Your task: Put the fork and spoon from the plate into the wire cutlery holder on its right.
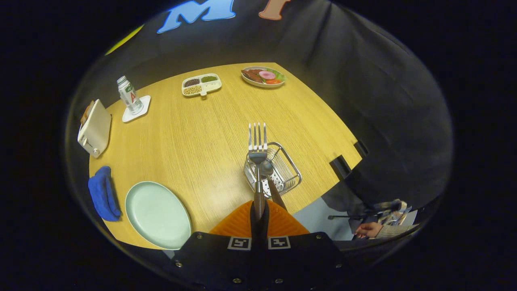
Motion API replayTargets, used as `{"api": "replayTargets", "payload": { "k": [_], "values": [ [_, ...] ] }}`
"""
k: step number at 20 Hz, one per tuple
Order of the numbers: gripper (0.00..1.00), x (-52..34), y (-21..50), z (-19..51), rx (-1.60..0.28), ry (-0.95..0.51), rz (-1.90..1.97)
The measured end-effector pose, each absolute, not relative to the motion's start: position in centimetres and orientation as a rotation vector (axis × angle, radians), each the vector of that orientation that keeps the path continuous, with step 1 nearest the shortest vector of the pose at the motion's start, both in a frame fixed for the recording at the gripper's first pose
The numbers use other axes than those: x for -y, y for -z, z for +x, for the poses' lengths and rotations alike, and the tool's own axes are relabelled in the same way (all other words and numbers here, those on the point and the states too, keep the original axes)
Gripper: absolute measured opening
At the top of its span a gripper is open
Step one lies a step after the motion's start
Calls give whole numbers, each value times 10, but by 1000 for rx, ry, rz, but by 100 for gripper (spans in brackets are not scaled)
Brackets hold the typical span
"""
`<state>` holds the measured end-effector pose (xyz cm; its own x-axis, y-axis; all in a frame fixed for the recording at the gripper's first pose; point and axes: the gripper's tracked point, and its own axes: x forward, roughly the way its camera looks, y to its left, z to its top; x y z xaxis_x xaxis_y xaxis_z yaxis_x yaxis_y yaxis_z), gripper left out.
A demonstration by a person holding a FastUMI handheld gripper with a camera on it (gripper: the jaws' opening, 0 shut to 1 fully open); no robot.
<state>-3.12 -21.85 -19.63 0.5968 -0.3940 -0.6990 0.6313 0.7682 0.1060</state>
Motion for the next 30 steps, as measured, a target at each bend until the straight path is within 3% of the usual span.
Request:
{"api": "replayTargets", "payload": {
  "k": [18,21,27,28,29,30],
  "values": [
    [1,213,225,-38,-956,557,606],
    [8,216,220,-35,-956,551,585],
    [11,225,194,-22,-871,536,545],
    [13,224,187,-17,-834,522,551],
    [35,223,181,-14,-806,512,556],
    [42,224,178,-15,-792,513,544]
  ]
}}
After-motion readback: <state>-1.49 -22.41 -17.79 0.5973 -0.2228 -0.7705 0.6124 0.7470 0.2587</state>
